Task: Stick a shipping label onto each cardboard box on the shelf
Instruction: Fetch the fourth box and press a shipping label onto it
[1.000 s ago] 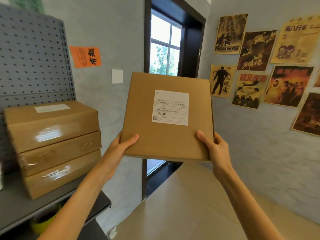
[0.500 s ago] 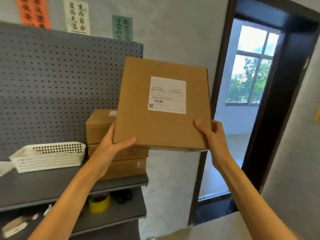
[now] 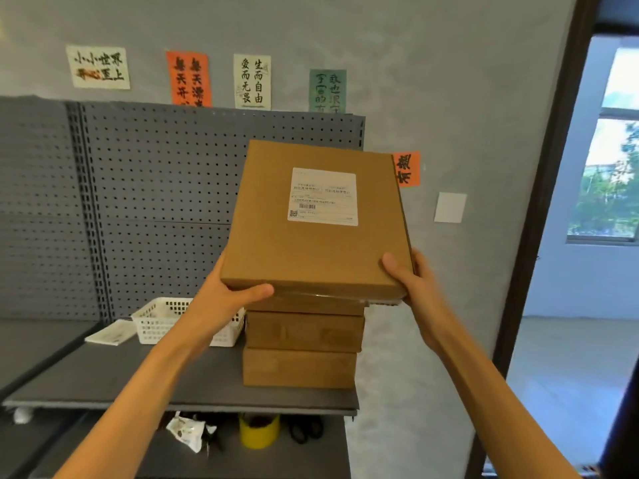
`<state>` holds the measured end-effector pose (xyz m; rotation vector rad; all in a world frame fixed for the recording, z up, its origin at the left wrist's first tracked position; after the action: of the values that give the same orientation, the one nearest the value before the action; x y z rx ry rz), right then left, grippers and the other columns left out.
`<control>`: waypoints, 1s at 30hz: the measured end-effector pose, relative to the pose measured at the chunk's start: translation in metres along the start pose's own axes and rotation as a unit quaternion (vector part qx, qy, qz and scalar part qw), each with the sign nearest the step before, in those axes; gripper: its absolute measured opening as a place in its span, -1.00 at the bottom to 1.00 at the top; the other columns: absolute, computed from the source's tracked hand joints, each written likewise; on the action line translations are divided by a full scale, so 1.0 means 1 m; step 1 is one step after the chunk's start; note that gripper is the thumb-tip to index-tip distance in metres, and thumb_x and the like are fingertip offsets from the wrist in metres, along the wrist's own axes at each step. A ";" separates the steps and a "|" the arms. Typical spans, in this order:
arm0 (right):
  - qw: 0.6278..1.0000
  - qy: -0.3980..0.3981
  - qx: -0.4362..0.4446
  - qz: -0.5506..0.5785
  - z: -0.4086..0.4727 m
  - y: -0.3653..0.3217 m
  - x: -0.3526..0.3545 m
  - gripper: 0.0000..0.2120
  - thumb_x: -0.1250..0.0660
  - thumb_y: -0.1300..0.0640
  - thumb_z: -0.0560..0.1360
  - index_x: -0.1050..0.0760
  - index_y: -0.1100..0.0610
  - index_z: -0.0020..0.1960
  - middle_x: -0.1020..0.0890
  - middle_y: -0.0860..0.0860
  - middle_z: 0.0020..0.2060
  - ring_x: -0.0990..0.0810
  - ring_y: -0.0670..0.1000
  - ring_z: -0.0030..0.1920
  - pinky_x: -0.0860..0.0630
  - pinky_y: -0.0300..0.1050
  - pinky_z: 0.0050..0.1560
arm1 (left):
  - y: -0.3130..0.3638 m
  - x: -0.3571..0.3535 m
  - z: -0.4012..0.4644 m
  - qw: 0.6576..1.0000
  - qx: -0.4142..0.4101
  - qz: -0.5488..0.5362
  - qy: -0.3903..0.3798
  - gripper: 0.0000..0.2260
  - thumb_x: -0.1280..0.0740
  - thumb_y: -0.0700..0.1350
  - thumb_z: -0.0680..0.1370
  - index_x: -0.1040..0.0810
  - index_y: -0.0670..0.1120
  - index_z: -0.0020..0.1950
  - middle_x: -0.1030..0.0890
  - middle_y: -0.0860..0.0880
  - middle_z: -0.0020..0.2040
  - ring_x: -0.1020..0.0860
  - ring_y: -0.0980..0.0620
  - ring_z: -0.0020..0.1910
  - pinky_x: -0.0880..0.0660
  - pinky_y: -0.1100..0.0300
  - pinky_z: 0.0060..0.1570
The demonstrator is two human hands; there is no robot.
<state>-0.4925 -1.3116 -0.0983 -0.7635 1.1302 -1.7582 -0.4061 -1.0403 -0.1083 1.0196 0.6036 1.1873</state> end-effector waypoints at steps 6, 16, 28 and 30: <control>0.997 -0.059 0.029 -0.030 0.032 -0.004 -0.014 -0.01 -0.43 -0.44 0.11 -0.17 -0.17 0.42 -0.48 -0.19 0.22 -0.52 -0.10 0.16 -0.55 -0.16 0.04 | -0.012 0.002 0.038 0.999 0.010 -0.017 0.037 -0.19 -0.53 0.19 0.23 -0.32 0.09 0.42 -0.57 0.12 0.19 -0.53 0.17 0.13 -0.49 0.18 0.10; 0.998 -0.020 0.031 -0.057 0.090 0.012 -0.034 -0.13 -0.45 -0.18 0.22 -0.23 -0.05 0.46 -0.49 -0.05 0.27 -0.52 0.01 0.21 -0.54 0.08 0.19 | -0.027 0.009 0.104 0.994 0.018 0.023 0.103 -0.49 -0.37 -0.03 0.50 -0.33 -0.02 0.41 -0.49 0.18 -0.02 -0.46 0.31 -0.11 -0.40 0.39 -0.23; 0.994 0.014 -0.020 -0.103 0.124 0.058 -0.039 -0.08 -0.42 -0.35 0.13 -0.31 -0.04 0.41 -0.54 -0.03 0.24 -0.56 0.05 0.16 -0.55 0.10 0.17 | -0.064 0.018 0.137 0.991 0.059 0.082 0.088 -0.12 -0.40 0.40 0.07 -0.39 0.05 0.32 -0.55 0.05 0.10 -0.55 0.02 0.06 -0.52 0.07 0.06; 0.993 0.010 -0.013 -0.113 0.124 0.061 -0.039 -0.14 -0.42 -0.31 0.18 -0.31 -0.04 0.41 -0.54 -0.05 0.22 -0.57 0.04 0.15 -0.56 0.06 0.16 | -0.070 0.019 0.137 0.991 0.058 0.083 0.090 -0.13 -0.38 0.42 0.07 -0.36 0.10 0.31 -0.53 0.07 0.12 -0.54 0.03 0.07 -0.51 0.05 0.10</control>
<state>-0.3509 -1.3343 -0.1069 -0.9210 1.1183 -1.9445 -0.2543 -1.0694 -0.1068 1.0848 0.7474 1.4141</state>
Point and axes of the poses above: each hand's wrist, its own z-axis towards the middle knuckle, its own x-axis out of the back of the hand, y = z × x, the point moved 3 cm from there along z, towards the middle knuckle
